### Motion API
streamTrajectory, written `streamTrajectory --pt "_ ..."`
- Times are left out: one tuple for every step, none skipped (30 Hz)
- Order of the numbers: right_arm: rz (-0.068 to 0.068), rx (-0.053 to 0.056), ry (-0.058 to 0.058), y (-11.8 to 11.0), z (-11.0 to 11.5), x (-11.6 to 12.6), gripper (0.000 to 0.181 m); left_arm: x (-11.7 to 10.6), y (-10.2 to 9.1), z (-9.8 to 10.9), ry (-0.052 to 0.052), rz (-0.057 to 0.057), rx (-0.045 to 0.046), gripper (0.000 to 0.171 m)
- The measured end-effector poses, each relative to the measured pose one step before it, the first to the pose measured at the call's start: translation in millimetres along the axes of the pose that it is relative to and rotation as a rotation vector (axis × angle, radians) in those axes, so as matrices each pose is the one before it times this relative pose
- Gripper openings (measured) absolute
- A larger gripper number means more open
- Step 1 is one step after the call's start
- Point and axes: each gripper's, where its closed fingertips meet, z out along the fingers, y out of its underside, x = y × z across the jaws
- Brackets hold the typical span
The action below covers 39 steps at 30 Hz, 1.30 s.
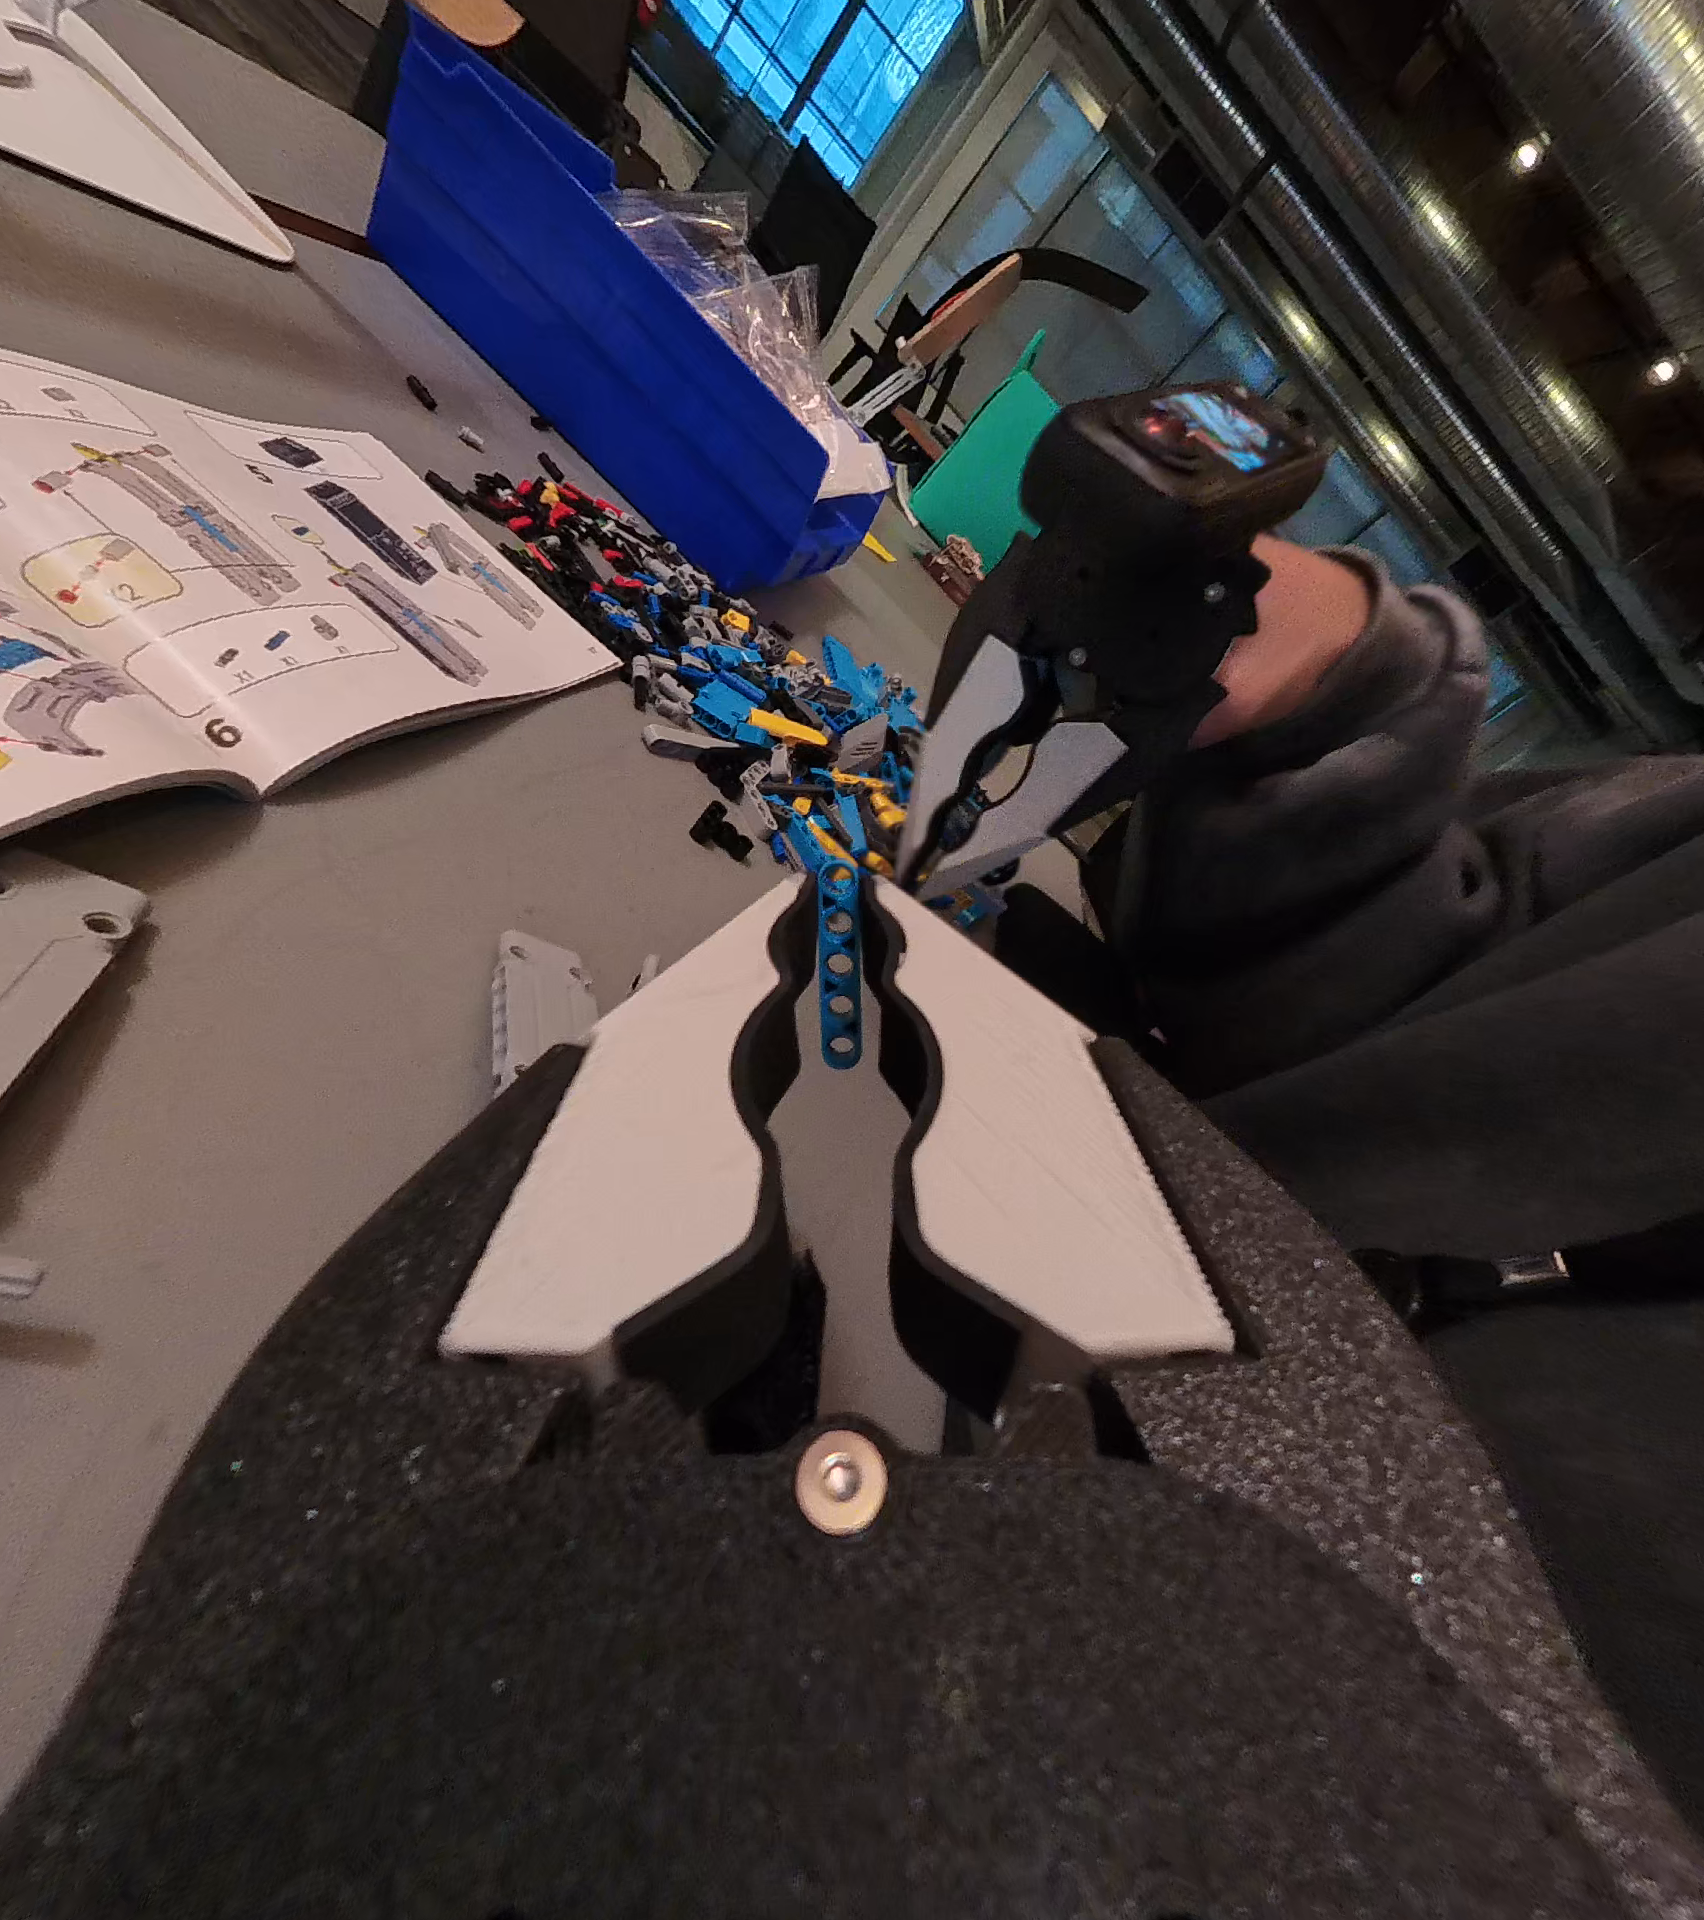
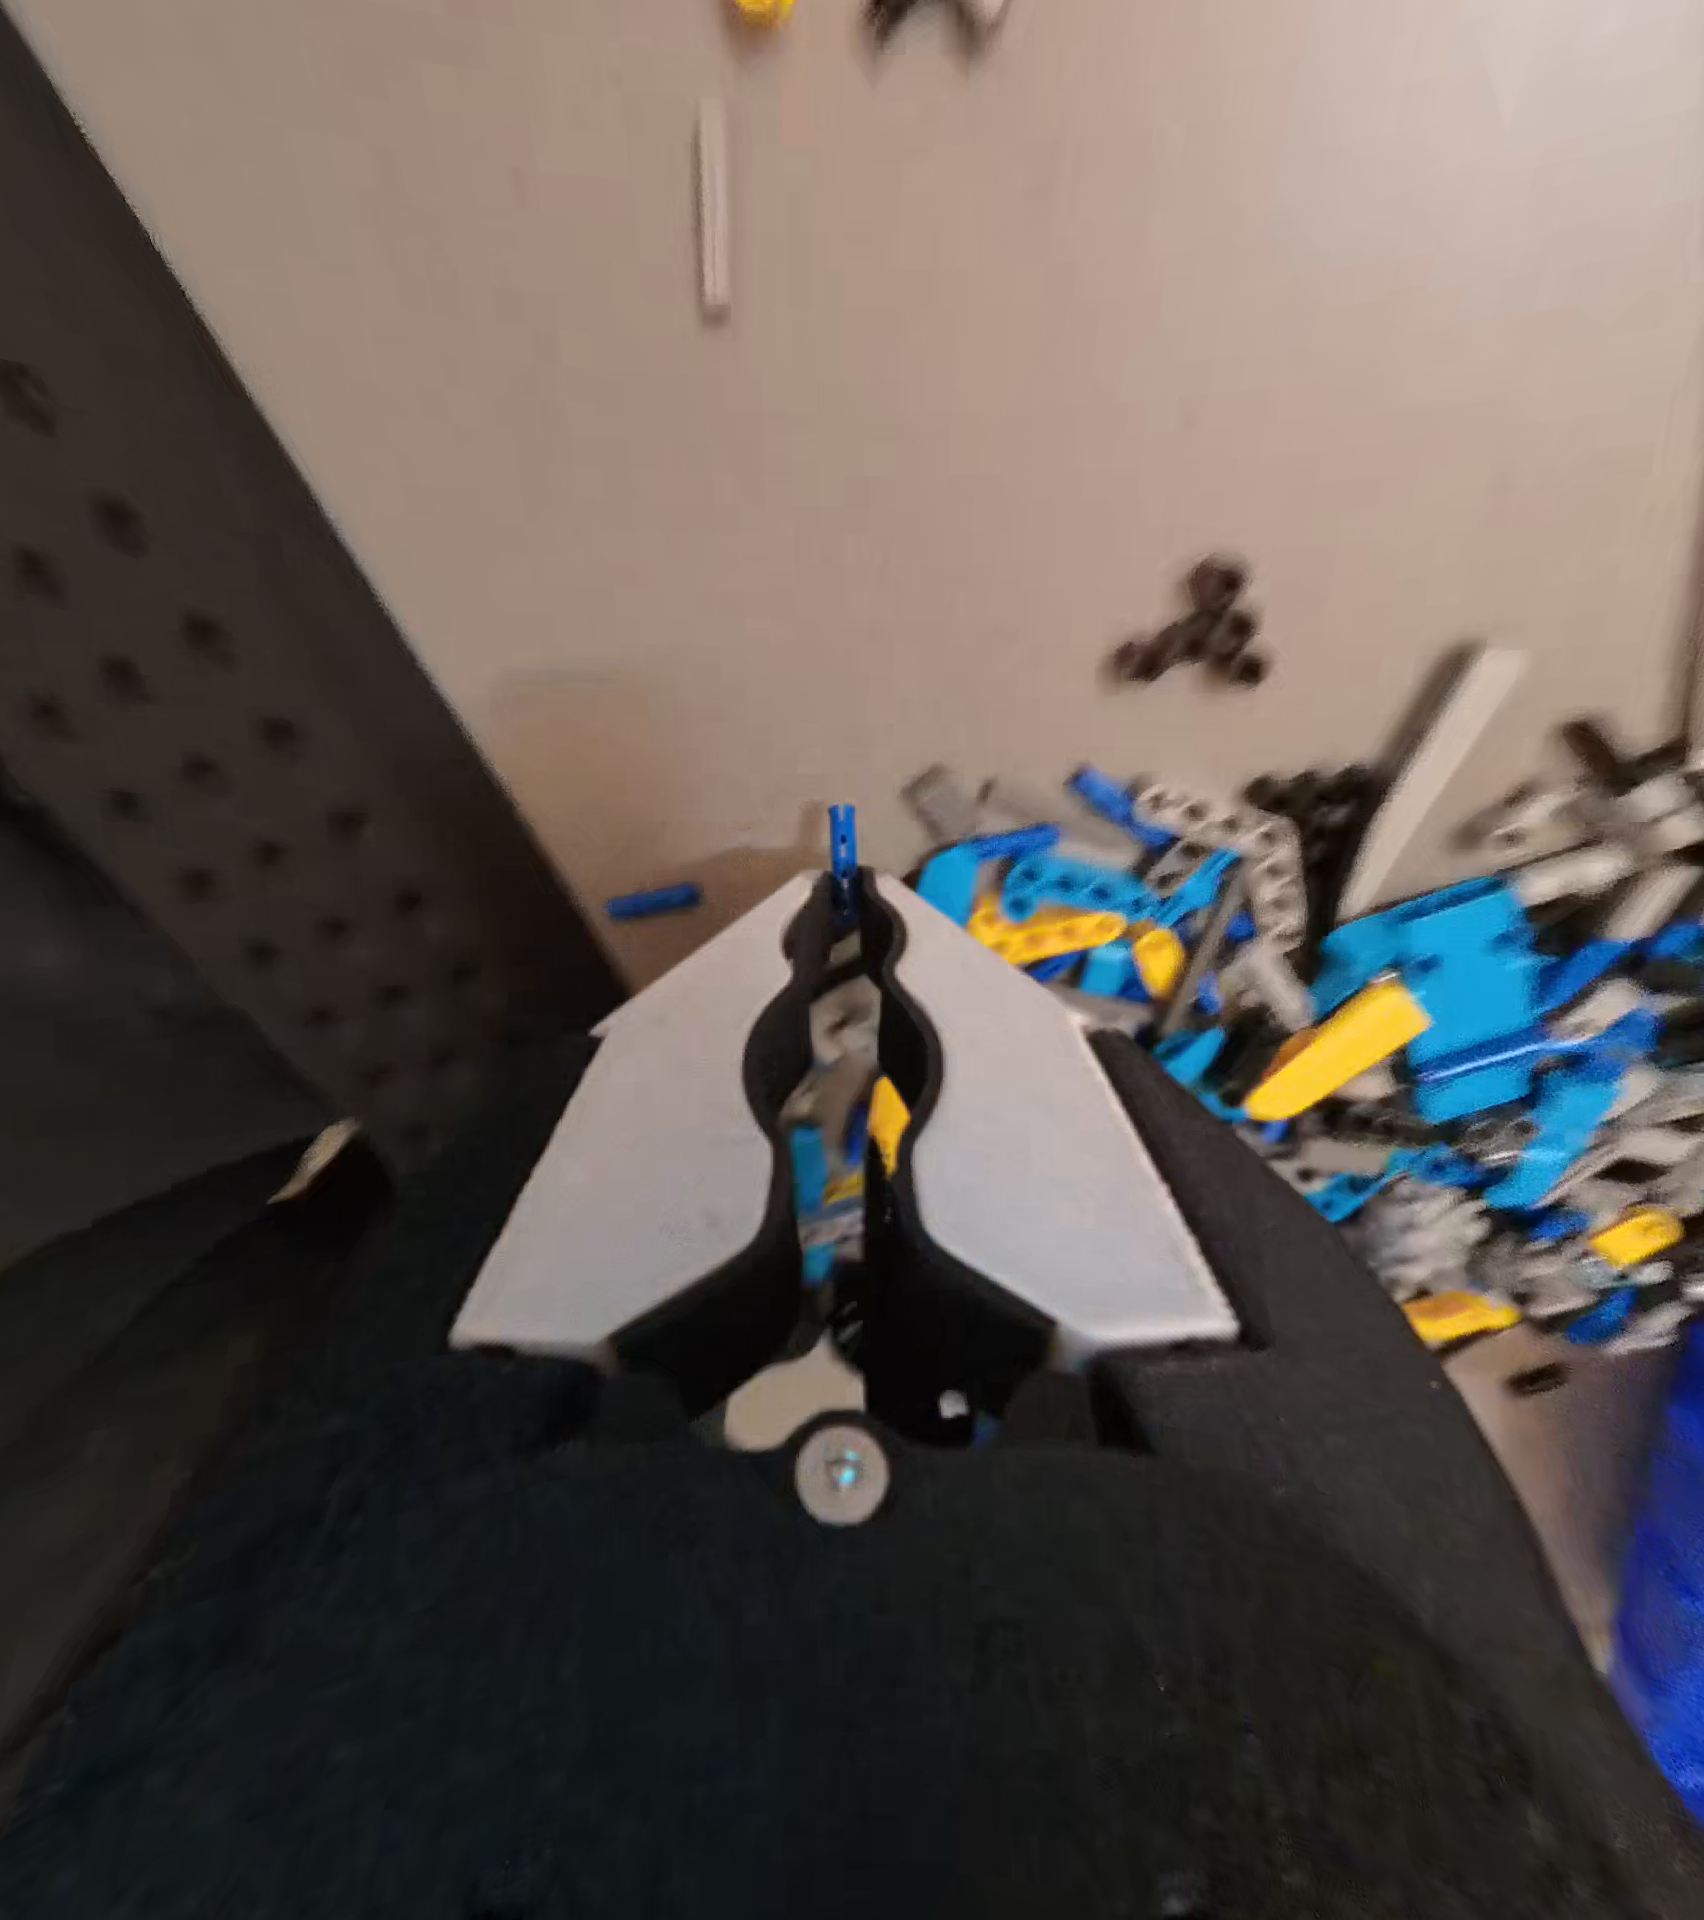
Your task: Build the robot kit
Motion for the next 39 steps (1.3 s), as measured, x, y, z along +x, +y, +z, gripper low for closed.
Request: streamTrajectory --pt "0.0313 -0.0589 -0.0332 6.09 1.27 -5.76 0.003 -0.62 1.78 -0.49 -0.0101 0.008 -0.00512 0.006" --pt "0.0244 -0.0526 -0.0063 4.52 1.51 -1.69 0.002 -0.74 1.5 -0.42 -0.0098 0.0056 -0.00432 0.006" --pt "0.0276 -0.0462 -0.0008 2.64 1.73 -0.56 0.003 -0.35 0.85 -0.31 -0.0066 0.0039 -0.00167 0.006" --pt "0.0257 -0.0361 0.0046 0.6 1.04 0.04 0.003 0.3 0.22 -0.29 -0.0012 0.0019 0.00054 0.006" --pt "0.0332 -0.0286 0.0021 -0.22 0.36 -0.79 0.003 1.05 -0.15 -0.18 0.004 -0.0004 0.00133 0.006" --pt "0.0328 -0.0371 -0.0005 1.64 0.66 -1.8 0.003 0.88 0.0 -0.06 0.0043 -0.002 0.00093 0.006" --pt "0.025 -0.0504 0.0031 4.21 1.54 -1.77 0.003 0.35 0.15 0.0 0.0007 -0.0016 0.00077 0.006" --pt "0.0191 -0.0547 0.0137 4.63 1.63 -0.06 0.003 0.25 0.3 -0.11 -0.0003 0.0001 -0.0002 0.006" --pt "0.0213 -0.0389 0.0173 1.41 1.29 1.19 0.003 0.21 0.41 -0.07 -0.0006 0.0015 -0.00139 0.007" --pt "0.0262 -0.027 0.0142 -0.6 0.87 1.58 0.003 -0.49 0.05 -0.28 -0.0055 0.0027 -0.0001 0.006" --pt "0.0276 -0.0286 0.0101 -0.02 1.1 1.35 0.003 -1.54 0.0 -0.83 -0.0114 0.0039 -0.00008 0.006" --pt "0.0189 -0.0282 0.0055 0.22 1.2 0.39 0.002 -1.94 0.16 -1.17 -0.0143 0.0058 -0.00091 0.006" --pt "0.0124 -0.0209 -0.0038 -0.71 1.09 -1.24 0.003 -1.95 0.43 -1.21 -0.0135 0.0057 -0.00177 0.006" --pt "0.0109 -0.0125 -0.0086 -2.17 0.76 -2.14 0.003 -1.93 0.24 -1.21 -0.0125 0.0042 -0.00054 0.006" --pt "0.0114 -0.0078 -0.0021 -2.56 0.41 -1.5 0.002 -1.59 0.08 -0.95 -0.0095 0.0015 0.0008 0.006" --pt "0.0105 -0.0042 -0.0037 -2.68 0.19 -1.94 0.003 -0.86 0.07 -0.66 -0.0028 -0.0022 0.00066 0.006" --pt "0.0109 -0.0048 -0.0063 -2.24 0.14 -2.41 0.003 0.37 -0.27 -0.47 0.0038 -0.0046 0.00287 0.006" --pt "0.0107 -0.0065 -0.0043 -1.55 0.07 -2.2 0.003 1.21 -0.37 -0.25 0.0097 -0.0063 0.00351 0.006" --pt "0.0085 -0.0056 -0.0006 -1.33 -0.23 -1.78 0.003 1.74 -0.12 -0.1 0.0122 -0.0063 0.00246 0.006" --pt "0.0084 -0.0062 0.0037 -1.07 -0.44 -0.79 0.003 1.1 -0.03 -0.1 0.0087 -0.005 0.00235 0.006" --pt "0.01 -0.0054 0.001 -0.89 -0.69 -0.62 0.003 0.72 0.34 0.18 0.0062 -0.0052 -0.00014 0.006" --pt "0.0081 -0.0042 0.0 -1.12 -0.67 -0.53 0.003 1.15 0.62 0.17 0.0089 -0.0055 -0.00212 0.006" --pt "0.0065 -0.0044 0.002 -1.02 -0.63 -0.15 0.003 1.76 0.82 0.52 0.0139 -0.0082 -0.00195 0.006" --pt "0.005 -0.0035 -0.0004 -0.64 -0.58 -0.43 0.003 1.47 0.74 0.62 0.0137 -0.0097 -0.00173 0.006" --pt "0.0018 -0.0019 -0.0001 -0.73 -0.5 -0.36 0.003 0.61 0.71 0.19 0.0071 -0.0059 -0.00394 0.006" --pt "0.0026 -0.0019 0.0019 -0.56 -0.38 0.04 0.003 -0.03 0.47 -0.29 0.0022 -0.0019 -0.00242 0.006" --pt "0.0052 -0.0005 -0.0023 -0.48 -0.45 -0.54 0.003 0.04 -0.3 -0.61 0.0029 -0.0033 0.00181 0.006" --pt "0.0031 0.0 -0.0017 -0.39 -0.3 -0.42 0.003 0.76 -0.77 -0.67 0.0073 -0.0056 0.00497 0.006" --pt "0.0028 -0.0016 -0.0003 0.1 0.05 -0.24 0.003 1.1 -0.66 -0.48 0.0096 -0.0069 0.0044 0.006" --pt "0.0017 -0.0028 -0.0008 0.25 0.32 -0.24 0.003 0.65 -0.35 -0.31 0.0068 -0.006 0.00289 0.006" --pt "0.0005 -0.0038 0.0001 0.62 0.43 -0.15 0.003 0.5 -0.18 -0.22 0.003 -0.0024 0.00186 0.006" --pt "0.0031 -0.0042 -0.0006 0.87 0.68 0.05 0.003 0.43 -0.06 0.07 0.0022 0.0002 0.00035 0.006" --pt "0.0032 -0.0018 -0.0028 0.76 0.4 -0.16 0.003 0.5 0.16 0.18 0.0023 0.0007 -0.00078 0.006" --pt "0.0013 0.0012 -0.0032 0.46 0.44 -0.28 0.003 0.41 0.3 0.26 0.0015 0.0007 -0.00166 0.006" --pt "-0.0008 0.0015 -0.0031 0.46 0.23 -0.3 0.003 0.1 0.4 0.25 -0.0002 0.0008 -0.0019 0.006" --pt "-0.0041 0.004 -0.0007 -0.29 -0.26 -0.11 0.003 0.02 0.19 0.09 -0.0007 0.0007 -0.00136 0.006" --pt "-0.0007 0.0088 -0.0006 -0.84 -0.59 -0.41 0.003 0.07 -0.08 0.0 0.0002 0.0003 0.00007 0.006" --pt "-0.0003 0.0048 -0.0028 -0.24 -0.46 -0.86 0.003 -0.04 -0.25 -0.1 0.0002 -0.0004 0.00132 0.006" --pt "-0.0018 -0.0018 0.0001 0.39 -0.02 -0.47 0.003 -0.21 -0.21 -0.12 -0.0012 -0.0006 0.00101 0.006"
